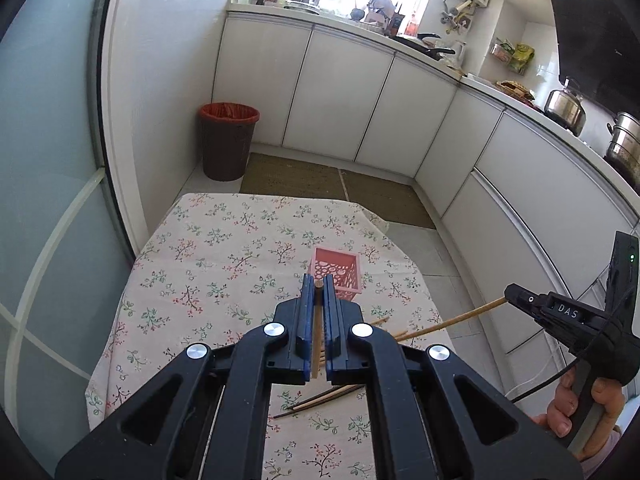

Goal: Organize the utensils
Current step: 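Carry both chopsticks over the pink basket and open both tools to drop them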

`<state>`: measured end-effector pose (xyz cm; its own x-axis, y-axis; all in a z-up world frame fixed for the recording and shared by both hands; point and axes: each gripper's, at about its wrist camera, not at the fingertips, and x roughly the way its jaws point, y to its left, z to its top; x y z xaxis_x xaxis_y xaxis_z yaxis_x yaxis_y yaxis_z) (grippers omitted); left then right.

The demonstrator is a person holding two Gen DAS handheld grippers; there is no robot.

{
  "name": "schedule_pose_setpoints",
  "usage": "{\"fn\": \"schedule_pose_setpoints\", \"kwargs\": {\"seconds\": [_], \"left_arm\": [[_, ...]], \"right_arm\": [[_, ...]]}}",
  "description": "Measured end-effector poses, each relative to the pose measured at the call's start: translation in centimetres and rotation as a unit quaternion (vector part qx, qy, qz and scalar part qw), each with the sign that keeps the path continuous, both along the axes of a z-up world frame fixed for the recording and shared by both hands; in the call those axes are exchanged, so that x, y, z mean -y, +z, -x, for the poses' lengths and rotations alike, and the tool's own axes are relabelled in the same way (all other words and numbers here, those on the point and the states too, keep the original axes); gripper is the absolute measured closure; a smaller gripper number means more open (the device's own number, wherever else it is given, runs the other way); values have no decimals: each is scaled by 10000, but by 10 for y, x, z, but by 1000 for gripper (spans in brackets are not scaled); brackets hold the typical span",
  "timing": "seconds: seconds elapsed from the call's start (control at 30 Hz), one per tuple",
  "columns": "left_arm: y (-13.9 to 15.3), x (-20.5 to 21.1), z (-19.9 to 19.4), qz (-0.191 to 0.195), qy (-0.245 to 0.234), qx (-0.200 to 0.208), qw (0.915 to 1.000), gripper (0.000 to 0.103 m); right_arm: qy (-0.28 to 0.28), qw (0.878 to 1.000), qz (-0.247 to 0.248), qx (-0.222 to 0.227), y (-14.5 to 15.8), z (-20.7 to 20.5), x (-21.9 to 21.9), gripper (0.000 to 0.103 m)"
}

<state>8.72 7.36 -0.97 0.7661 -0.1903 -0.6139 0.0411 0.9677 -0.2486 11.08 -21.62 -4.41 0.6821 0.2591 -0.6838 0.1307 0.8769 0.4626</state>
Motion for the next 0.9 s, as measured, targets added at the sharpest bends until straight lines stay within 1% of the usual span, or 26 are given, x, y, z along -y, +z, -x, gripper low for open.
{"fn": "schedule_pose_setpoints", "kwargs": {"seconds": [0.1, 0.33, 0.47, 0.6, 0.67, 0.73, 0.8, 0.9], "left_arm": [[14, 6, 1, -117, -37, 128, 9998, 100], [42, 15, -8, -262, -94, 355, 9990, 100], [59, 19, -21, -283, -127, 530, 9981, 100], [72, 24, -40, -302, -141, 688, 9971, 100], [75, 26, -52, -296, -135, 738, 9967, 100], [75, 29, -66, -317, -116, 776, 9964, 100], [71, 33, -80, -355, -106, 807, 9961, 100], [57, 39, -102, -454, -58, 784, 9959, 100]], "right_arm": [[130, 9997, 91, 168, 21, 4, -2, 95], [301, 9988, 42, 396, 59, 3, 3, 95], [295, 9974, 49, 657, 87, -8, 5, 95], [301, 9955, 83, 899, 106, -27, 1, 95], [310, 9948, 136, 958, 109, -39, -4, 95], [356, 9949, 121, 932, 106, -54, -9, 95], [397, 9953, 110, 876, 99, -70, -15, 95], [463, 9960, 96, 754, 82, -94, -24, 95]]}}
